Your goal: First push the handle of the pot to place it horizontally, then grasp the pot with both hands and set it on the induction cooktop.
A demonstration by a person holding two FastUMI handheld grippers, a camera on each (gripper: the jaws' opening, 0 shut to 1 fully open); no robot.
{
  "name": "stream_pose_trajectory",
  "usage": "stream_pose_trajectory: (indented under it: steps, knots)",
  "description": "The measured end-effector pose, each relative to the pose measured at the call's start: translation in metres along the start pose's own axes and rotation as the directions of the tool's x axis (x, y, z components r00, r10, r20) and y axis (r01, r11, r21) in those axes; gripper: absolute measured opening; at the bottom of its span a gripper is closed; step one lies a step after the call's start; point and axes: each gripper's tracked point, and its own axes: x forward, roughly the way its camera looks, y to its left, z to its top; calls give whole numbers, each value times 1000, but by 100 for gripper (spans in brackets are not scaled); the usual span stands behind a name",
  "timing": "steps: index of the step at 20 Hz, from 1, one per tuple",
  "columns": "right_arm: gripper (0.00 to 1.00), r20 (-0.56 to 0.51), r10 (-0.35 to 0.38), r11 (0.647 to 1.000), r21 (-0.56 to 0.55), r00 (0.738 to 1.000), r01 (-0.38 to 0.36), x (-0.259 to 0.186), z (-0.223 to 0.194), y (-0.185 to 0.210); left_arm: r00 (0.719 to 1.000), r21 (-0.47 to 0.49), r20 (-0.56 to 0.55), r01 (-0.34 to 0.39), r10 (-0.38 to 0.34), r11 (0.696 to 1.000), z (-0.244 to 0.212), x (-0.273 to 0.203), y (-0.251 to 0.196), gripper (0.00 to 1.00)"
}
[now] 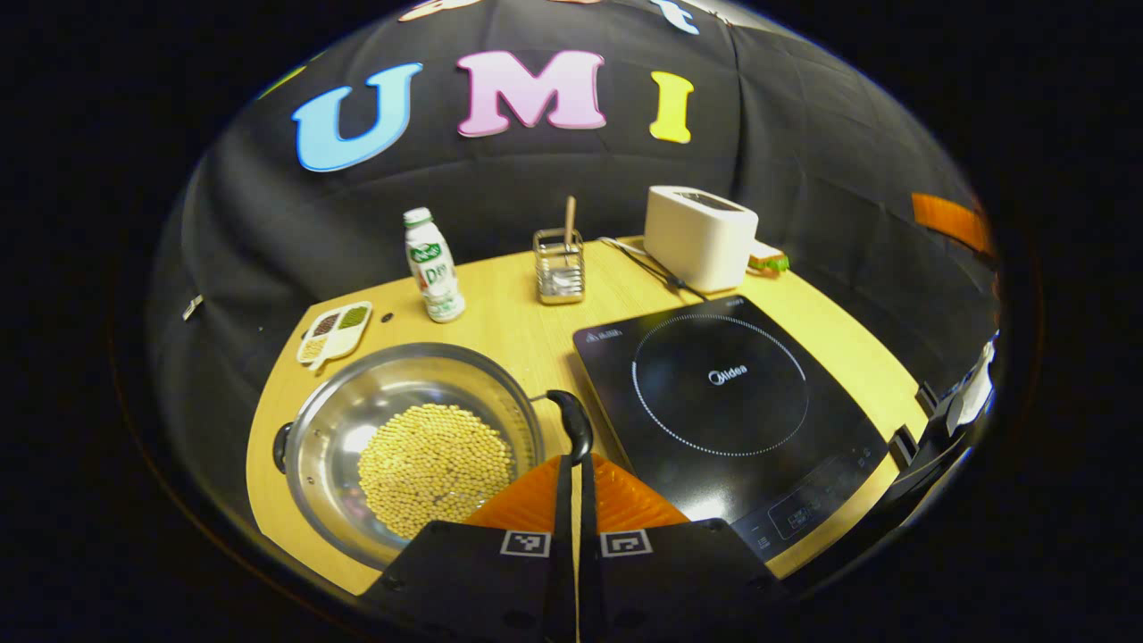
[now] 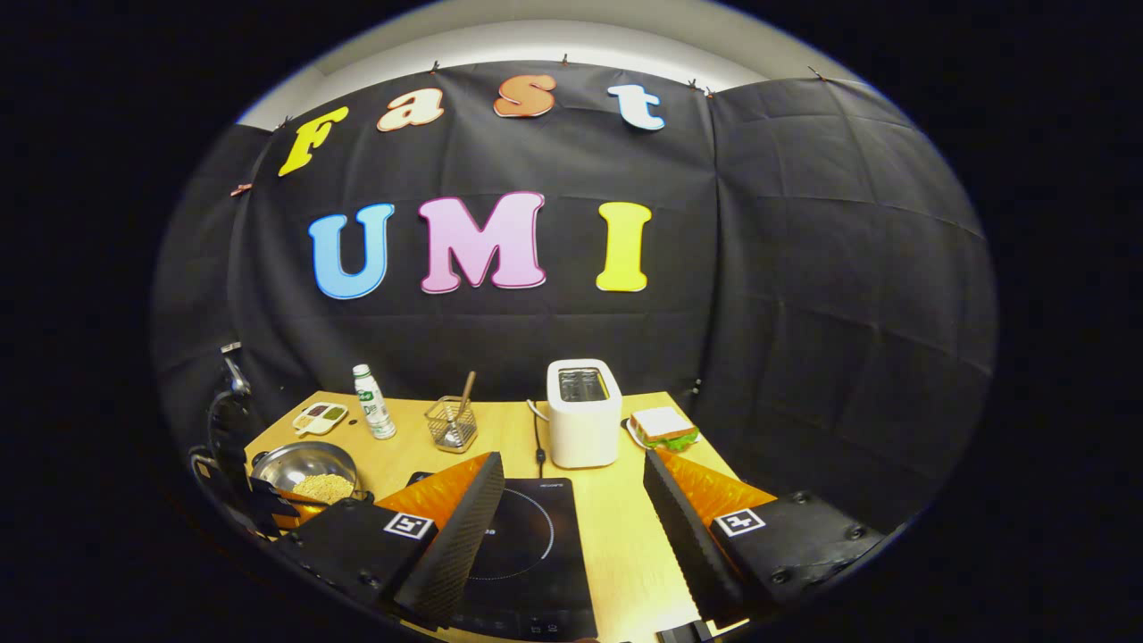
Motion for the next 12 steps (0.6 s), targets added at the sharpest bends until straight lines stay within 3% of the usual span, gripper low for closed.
stream_pose_trajectory:
  steps: [2,5,6,7,9,12]
  knots:
    - [98,-37,42,999,-4,998,-43,5,-8,21,998,-71,56,-24,28,997,11,-22,21,10]
    - [98,-107,112,993,36,988,-108,13,-18,60,987,-154,126,-78,98,985,26,-55,66,31]
    - [98,-138,125,992,51,982,-119,16,-21,72,982,-172,147,-97,122,980,28,-64,81,53]
    - [98,-156,143,989,55,977,-136,18,-24,84,974,-177,169,-121,151,977,29,-73,98,63]
    - [98,-179,183,983,60,967,-175,26,-25,110,955,-183,179,-205,238,962,19,-89,132,95]
    - [99,-226,258,965,110,939,-238,36,-33,154,942,-237,177,-239,283,942,6,-103,163,95]
